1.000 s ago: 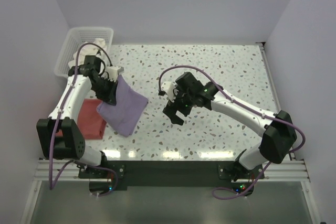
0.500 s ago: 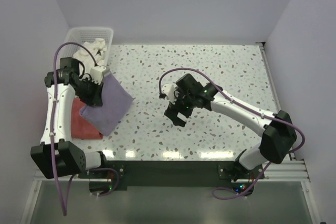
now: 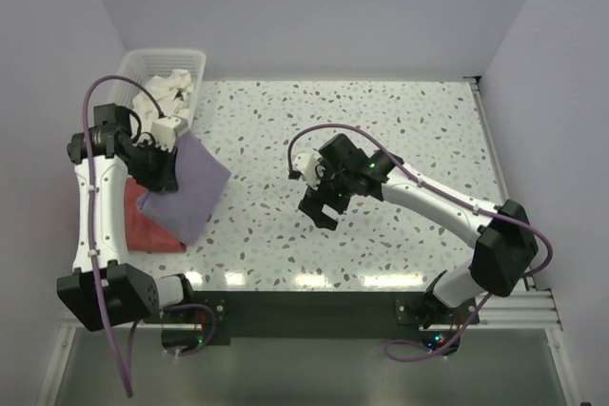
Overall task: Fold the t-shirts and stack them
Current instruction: Neatly place the folded tshirt to the corner
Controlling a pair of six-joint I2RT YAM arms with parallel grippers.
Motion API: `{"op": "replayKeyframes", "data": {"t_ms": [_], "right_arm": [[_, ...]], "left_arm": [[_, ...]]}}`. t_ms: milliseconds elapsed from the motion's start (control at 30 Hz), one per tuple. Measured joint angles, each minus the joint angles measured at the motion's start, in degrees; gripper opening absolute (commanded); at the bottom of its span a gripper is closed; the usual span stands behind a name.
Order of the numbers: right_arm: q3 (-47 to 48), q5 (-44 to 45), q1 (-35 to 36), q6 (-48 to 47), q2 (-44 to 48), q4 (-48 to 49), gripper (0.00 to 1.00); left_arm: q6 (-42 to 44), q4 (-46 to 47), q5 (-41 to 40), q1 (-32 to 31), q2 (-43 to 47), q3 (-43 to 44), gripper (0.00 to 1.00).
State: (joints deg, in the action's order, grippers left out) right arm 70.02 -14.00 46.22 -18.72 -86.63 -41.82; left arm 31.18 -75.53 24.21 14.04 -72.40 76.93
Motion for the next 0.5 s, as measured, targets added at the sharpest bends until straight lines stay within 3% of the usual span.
{"op": "replayKeyframes", "data": {"t_ms": [500], "right_arm": [[0.0, 1.0, 0.0, -0.4, 0.0, -0.6, 0.99]], "left_arm": [[4.6, -0.1, -1.5, 6.5, 1.2, -1.0, 0.00]]}}
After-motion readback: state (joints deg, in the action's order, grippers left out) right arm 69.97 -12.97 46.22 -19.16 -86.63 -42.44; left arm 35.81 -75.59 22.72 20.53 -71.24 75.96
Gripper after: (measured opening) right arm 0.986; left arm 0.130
